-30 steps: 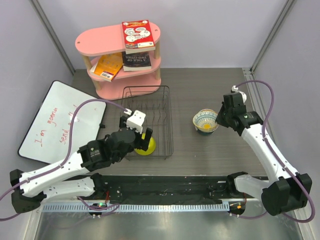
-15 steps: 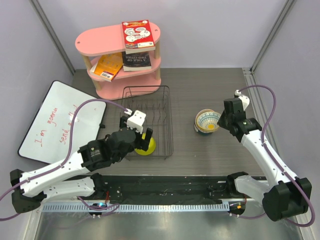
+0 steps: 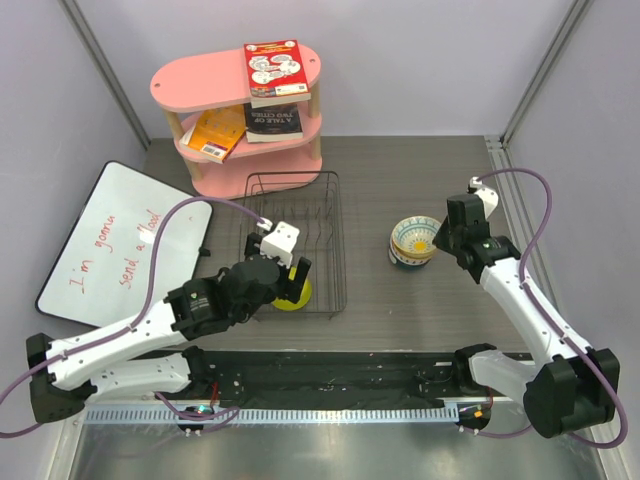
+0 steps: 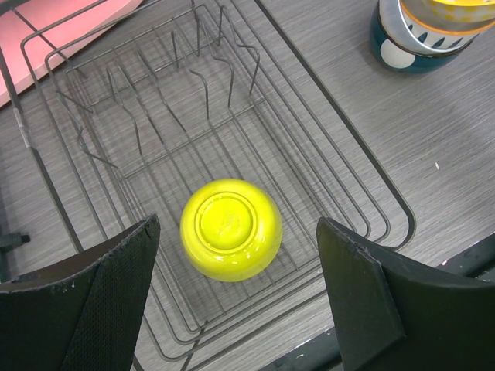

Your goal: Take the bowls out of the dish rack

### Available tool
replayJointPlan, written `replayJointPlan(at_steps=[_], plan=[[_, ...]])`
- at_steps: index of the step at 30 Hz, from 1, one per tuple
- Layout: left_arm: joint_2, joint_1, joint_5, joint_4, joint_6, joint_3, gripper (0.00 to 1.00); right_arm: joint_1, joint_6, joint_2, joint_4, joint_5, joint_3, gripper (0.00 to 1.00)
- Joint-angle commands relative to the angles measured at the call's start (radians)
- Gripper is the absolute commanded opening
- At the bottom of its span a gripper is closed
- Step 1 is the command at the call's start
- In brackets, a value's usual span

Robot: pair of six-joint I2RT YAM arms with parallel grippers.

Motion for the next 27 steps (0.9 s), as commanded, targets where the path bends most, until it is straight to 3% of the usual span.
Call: replayJointPlan(at_steps=[1,9,12,16,17,19,24,25,27], plan=[[0.005,0.004,0.0,0.042,-0.005,0.014,0.82,-0.005,0.032,-0.018,0.122,-0.004,-0.012,0.01],[0.024,0.004,0.008,0.049,-0.002,0.022,0.82,-0.005,0.035,-0.019,0.171,-0.01,-0.067,0.01],[0.033,0.004,0.012,0.045,-0.001,0.025,0.82,-0.005,0.04,-0.027,0.166,-0.032,-0.084,0.16],[0.041,0.004,0.014,0.043,0.001,0.031,0.82,-0.004,0.06,-0.052,0.165,-0.04,-0.115,0.22],[0.041,0.004,0.014,0.043,0.001,0.031,0.82,-0.004,0.064,-0.056,0.168,-0.041,-0.126,0.3],[0.045,0.004,0.016,0.045,0.001,0.033,0.82,-0.004,0.069,-0.061,0.169,-0.046,-0.132,0.33],[0.05,0.004,0.023,0.042,0.001,0.033,0.82,-0.004,0.061,-0.056,0.177,-0.046,-0.139,0.31],[0.051,0.004,0.025,0.042,-0.001,0.033,0.82,-0.004,0.061,-0.055,0.177,-0.044,-0.138,0.29],[0.051,0.004,0.023,0.04,-0.002,0.031,0.82,-0.004,0.066,-0.052,0.181,-0.041,-0.136,0.13]])
